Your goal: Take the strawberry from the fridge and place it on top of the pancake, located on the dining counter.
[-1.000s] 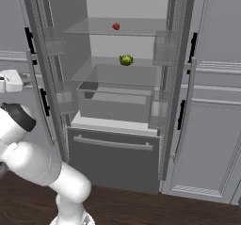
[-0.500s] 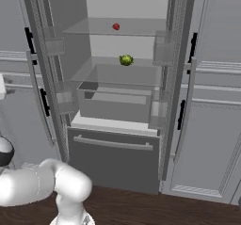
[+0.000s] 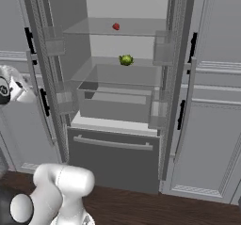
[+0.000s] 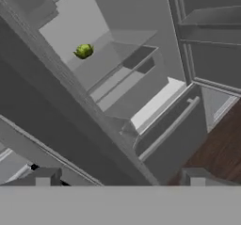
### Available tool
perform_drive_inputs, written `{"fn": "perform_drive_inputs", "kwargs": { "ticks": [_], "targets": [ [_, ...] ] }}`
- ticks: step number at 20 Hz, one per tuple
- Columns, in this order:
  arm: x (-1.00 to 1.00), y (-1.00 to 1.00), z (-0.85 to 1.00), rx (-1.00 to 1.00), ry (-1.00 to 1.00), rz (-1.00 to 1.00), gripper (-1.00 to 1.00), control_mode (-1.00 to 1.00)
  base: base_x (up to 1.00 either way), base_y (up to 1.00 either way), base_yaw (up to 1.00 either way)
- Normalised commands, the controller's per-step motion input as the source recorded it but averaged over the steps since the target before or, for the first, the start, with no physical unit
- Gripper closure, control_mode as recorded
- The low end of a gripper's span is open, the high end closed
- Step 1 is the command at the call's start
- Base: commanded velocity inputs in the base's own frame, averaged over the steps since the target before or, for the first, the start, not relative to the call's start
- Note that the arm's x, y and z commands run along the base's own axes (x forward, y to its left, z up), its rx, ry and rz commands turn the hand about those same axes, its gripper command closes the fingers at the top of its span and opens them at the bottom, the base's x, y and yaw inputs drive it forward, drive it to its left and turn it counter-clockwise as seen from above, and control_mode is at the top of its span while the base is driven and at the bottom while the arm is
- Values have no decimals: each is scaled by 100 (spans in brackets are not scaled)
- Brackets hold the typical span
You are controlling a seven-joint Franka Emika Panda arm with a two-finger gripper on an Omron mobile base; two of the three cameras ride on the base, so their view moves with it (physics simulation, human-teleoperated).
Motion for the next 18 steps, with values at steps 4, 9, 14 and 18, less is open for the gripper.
{"fn": "perform_drive_inputs", "kwargs": {
  "ticks": [4, 9, 14, 18],
  "targets": [
    [24, -93, 2, 66, 27, 23, -100, -100, 0, 0, 0],
    [90, -50, 0, 82, 46, 15, -100, -100, 0, 0, 0],
    [99, -27, 2, 83, 45, 13, -100, -100, 0, 0, 0],
    [91, 7, 9, 57, 56, 19, -100, -100, 0, 0, 0]
  ]
}}
